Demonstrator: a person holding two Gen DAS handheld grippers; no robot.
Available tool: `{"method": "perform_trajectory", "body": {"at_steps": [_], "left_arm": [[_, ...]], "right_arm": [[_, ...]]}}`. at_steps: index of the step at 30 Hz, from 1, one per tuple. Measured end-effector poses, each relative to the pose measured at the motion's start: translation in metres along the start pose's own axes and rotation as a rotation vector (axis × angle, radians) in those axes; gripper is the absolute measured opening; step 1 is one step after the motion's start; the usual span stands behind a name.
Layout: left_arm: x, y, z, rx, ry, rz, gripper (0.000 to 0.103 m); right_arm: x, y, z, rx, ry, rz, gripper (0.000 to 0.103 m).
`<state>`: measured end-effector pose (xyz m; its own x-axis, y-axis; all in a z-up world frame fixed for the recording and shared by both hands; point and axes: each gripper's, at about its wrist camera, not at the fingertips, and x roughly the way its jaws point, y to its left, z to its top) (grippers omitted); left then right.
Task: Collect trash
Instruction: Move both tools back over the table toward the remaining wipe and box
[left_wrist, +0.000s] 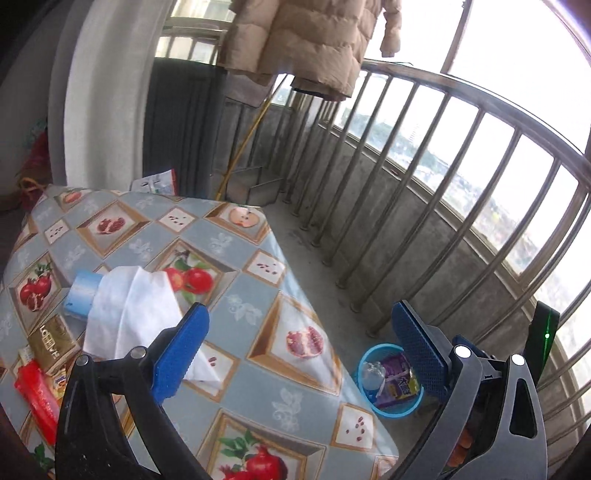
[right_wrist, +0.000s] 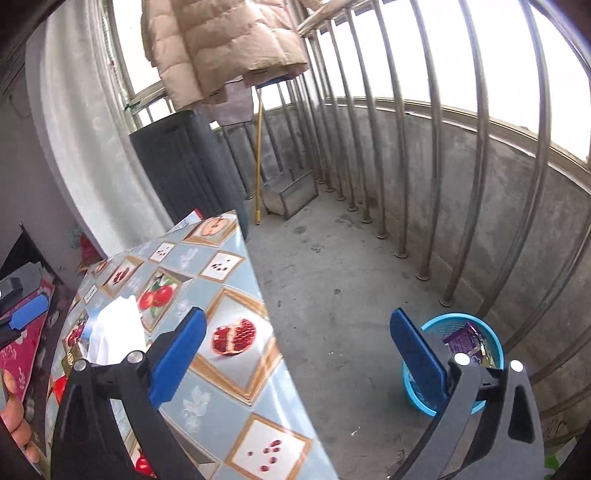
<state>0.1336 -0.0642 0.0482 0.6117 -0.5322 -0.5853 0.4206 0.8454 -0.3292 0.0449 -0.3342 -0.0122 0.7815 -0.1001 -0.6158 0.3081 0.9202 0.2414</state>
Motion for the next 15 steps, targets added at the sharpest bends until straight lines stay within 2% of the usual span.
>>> {"method": "perform_trajectory", "body": {"at_steps": [6, 15], "left_arm": [[-0.026, 0.05, -0.003, -0.088, -0.037, 0.09, 0.095], [-0.059, 0.111, -0.012, -0.193, -0.075, 0.189, 0.095]], "right_arm": [[0.006, 0.065, 0.004, -0.074, 0.04, 0.005, 0.098], [0.012, 0.138, 0.002, -0.256, 0.065, -0.076, 0.098]]}}
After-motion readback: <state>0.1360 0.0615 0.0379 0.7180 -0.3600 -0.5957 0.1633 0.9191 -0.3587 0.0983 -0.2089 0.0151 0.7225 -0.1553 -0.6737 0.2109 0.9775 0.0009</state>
